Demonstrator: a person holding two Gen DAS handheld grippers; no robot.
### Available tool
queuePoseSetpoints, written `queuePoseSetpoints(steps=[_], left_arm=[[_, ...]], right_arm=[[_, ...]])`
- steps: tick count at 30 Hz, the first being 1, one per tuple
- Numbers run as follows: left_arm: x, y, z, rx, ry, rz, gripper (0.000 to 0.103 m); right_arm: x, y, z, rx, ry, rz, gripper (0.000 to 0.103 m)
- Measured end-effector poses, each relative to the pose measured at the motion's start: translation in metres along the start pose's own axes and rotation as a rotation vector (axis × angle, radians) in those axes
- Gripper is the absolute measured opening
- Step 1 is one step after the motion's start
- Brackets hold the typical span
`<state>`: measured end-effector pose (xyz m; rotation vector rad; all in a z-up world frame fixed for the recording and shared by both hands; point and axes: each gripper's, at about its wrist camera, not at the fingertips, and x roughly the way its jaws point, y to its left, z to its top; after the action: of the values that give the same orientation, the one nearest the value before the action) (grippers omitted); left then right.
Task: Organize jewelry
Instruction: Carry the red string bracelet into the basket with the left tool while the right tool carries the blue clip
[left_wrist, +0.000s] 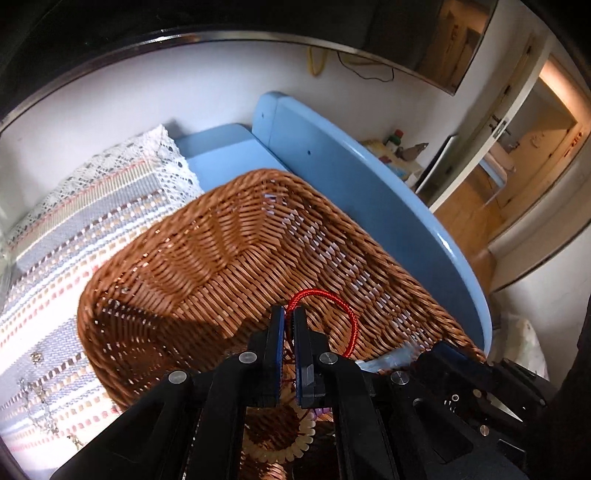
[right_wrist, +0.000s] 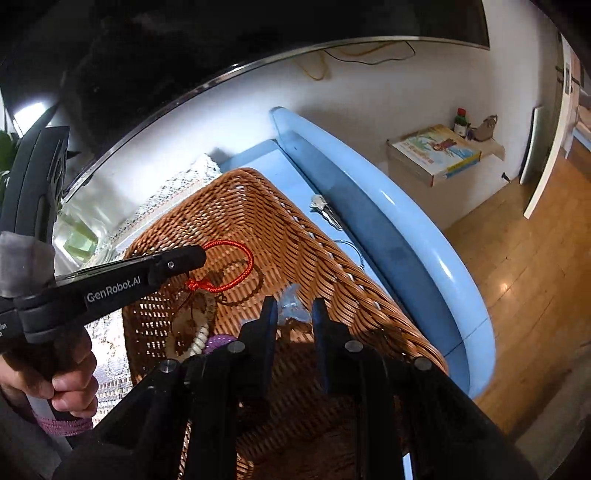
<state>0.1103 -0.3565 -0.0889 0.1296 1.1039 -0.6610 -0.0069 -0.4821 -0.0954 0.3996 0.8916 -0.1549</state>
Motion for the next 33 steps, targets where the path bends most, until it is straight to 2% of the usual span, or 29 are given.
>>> queuePoseSetpoints(steps=[14, 24, 29, 33], left_arm=[[0.018, 0.0, -0.001, 0.009, 0.043, 0.022, 0.004], [0.017, 0.007, -0.004, 0.001, 0.048, 0.001, 0.005], [0.008, 0.011, -0.004, -0.015, 0.039, -0.039, 0.006], [-0.003, 0.016, -0.005, -0.03, 0.027, -0.106, 0.018]], right_arm=[[0.008, -0.001, -0.004, 0.009, 0.022, 0.016, 0.021], [0.011, 0.001, -0.006, 0.017, 0.044, 0.022, 0.021], [0.01, 0.0, -0.007, 0.042, 0.061, 0.03, 0.021], [0.005, 0.002, -0.007, 0.052, 0.053, 0.039, 0.021]])
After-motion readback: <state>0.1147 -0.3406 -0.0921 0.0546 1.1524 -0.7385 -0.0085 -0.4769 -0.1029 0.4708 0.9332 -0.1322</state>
